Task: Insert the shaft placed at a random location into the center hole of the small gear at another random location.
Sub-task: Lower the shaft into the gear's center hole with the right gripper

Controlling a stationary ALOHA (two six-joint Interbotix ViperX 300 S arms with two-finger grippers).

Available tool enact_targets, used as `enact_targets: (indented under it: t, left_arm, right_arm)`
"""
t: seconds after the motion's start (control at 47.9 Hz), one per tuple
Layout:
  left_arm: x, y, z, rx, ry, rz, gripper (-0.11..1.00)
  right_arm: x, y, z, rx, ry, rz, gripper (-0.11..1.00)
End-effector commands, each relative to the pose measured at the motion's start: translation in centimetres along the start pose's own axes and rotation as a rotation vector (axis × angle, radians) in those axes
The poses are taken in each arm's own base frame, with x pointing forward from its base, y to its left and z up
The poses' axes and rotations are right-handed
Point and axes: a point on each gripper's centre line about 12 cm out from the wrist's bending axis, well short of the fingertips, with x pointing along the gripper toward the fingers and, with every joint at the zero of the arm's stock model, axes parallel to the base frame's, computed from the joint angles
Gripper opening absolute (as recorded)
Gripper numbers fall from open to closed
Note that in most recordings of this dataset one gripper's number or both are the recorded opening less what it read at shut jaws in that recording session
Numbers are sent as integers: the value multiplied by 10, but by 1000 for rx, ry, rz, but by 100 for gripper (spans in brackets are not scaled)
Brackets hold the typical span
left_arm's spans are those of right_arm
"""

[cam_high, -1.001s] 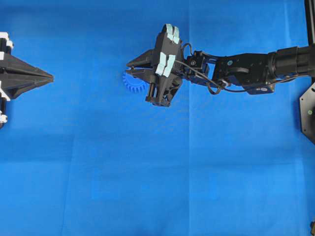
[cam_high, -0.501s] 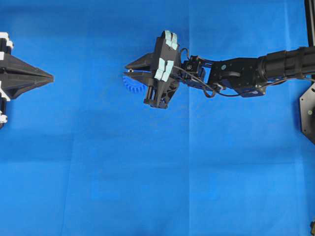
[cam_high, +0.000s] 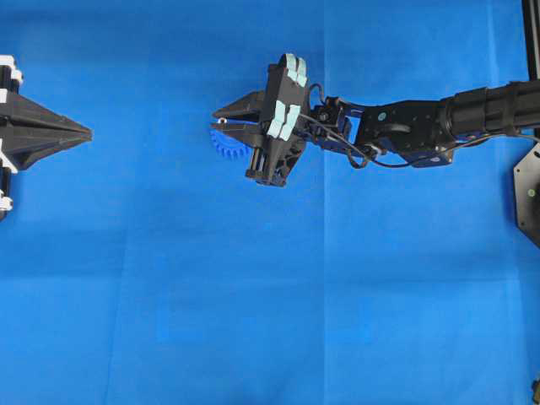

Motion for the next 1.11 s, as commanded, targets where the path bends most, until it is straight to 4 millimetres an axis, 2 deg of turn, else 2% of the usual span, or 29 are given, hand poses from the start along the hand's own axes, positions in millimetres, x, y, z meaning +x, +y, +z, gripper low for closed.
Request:
enact_targets:
  t: [0.0,0.25,0.605,1.085]
  left_arm:
    - [2,0,2,0,-6,1,0]
    - [2,0,2,0,-6,1,0]
    - [2,0,3,0,-8,1,0]
    - [1,0,2,1,-6,1,0]
  right_arm:
    - [-7,3,19,0,-50,9,2]
    - [-18,6,39,-19,-106,24,2]
    - [-19,6,41,-20,-120,24,2]
    - [-3,1,8,-13,-81,5,2]
